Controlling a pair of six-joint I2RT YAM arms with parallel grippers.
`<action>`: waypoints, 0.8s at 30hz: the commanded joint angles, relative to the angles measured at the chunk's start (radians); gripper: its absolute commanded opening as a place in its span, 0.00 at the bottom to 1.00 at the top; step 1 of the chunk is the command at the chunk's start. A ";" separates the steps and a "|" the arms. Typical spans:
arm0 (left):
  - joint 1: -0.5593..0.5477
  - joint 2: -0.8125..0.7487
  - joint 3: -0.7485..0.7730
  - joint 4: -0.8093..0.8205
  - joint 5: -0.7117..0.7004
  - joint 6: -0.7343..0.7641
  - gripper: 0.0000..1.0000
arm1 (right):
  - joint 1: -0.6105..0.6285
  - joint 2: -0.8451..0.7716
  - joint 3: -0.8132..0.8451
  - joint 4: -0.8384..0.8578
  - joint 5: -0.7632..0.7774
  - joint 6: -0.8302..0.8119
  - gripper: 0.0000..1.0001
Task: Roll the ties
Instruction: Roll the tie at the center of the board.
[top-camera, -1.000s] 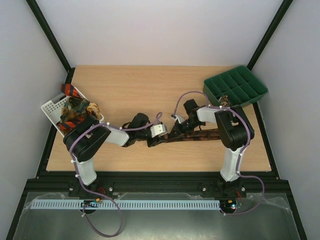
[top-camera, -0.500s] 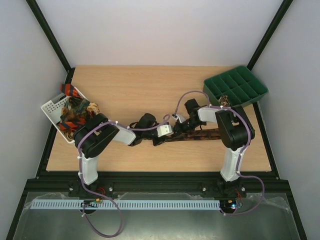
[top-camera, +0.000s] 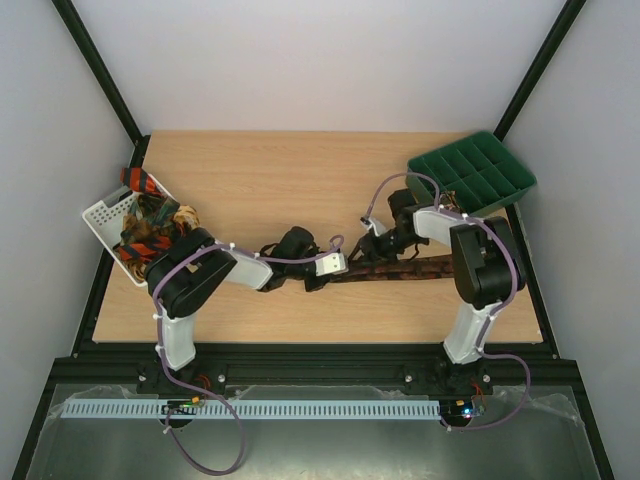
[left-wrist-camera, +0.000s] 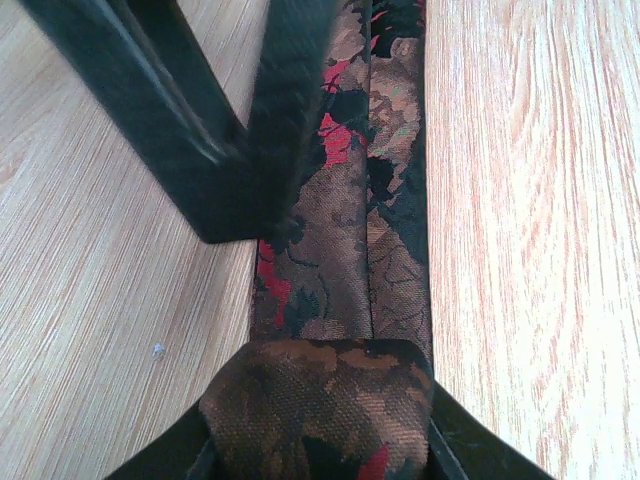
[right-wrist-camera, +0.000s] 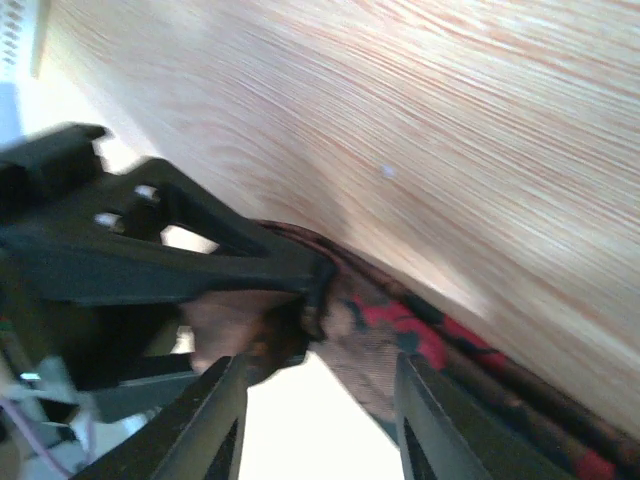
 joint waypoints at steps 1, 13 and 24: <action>0.006 0.044 -0.025 -0.210 -0.078 0.039 0.33 | -0.002 -0.064 -0.019 -0.039 -0.142 0.067 0.45; 0.007 0.044 -0.025 -0.230 -0.073 0.056 0.36 | 0.051 0.056 -0.030 0.088 -0.124 0.132 0.34; 0.047 0.019 -0.011 -0.211 0.000 -0.003 0.54 | 0.046 0.087 -0.032 0.047 0.029 0.023 0.01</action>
